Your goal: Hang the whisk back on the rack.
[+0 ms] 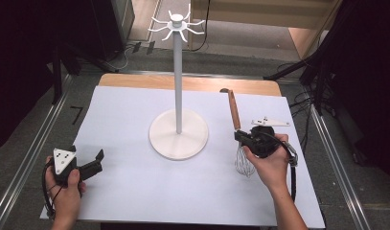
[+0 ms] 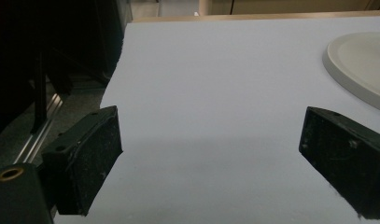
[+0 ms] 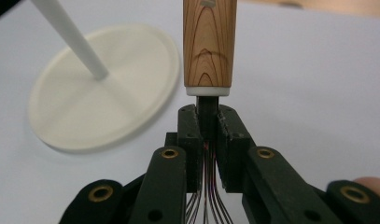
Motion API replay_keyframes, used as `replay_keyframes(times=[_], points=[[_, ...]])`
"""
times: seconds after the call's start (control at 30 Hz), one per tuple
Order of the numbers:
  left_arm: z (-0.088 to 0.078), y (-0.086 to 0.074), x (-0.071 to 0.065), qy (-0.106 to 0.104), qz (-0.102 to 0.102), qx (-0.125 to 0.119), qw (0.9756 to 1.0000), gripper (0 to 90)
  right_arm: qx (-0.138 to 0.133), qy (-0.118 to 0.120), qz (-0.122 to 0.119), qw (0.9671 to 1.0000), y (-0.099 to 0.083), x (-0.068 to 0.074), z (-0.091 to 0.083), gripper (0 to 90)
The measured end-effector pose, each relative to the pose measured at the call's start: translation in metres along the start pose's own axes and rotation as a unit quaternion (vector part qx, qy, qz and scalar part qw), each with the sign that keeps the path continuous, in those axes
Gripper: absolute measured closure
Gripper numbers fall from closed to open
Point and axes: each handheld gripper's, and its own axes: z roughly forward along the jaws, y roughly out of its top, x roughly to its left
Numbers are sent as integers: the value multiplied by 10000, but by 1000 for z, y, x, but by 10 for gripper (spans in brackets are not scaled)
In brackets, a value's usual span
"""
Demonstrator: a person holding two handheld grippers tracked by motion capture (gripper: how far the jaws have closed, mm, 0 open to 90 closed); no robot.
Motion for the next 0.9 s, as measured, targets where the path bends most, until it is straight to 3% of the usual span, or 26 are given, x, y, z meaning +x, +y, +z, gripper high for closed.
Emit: replay_keyframes(times=[0.13, 0.33, 0.53, 0.6, 0.8, 0.9], points=[[0, 0, 0, 4, -2, -3, 10000, 65, -500, 115, -289, 9983, 0, 8, -4, 831], [0, 0, 0, 7, 2, -5, 10000, 65, -1112, 500, -562, 9909, 2, 19, -10, 831], [0, 0, -1, 24, 12, -16, 10000, 65, -1702, 837, -832, 9783, 11, 33, -15, 831], [0, 0, -1, 27, 10, -20, 10000, 65, -1901, 833, -980, 9733, 14, 37, -17, 831], [0, 0, -1, 23, 20, -17, 10000, 65, -2227, 1047, -978, 9643, 25, 43, -16, 831], [0, 0, 0, 15, 20, -25, 10000, 65, -2388, 1013, -1070, 9598, 29, 45, -16, 831]])
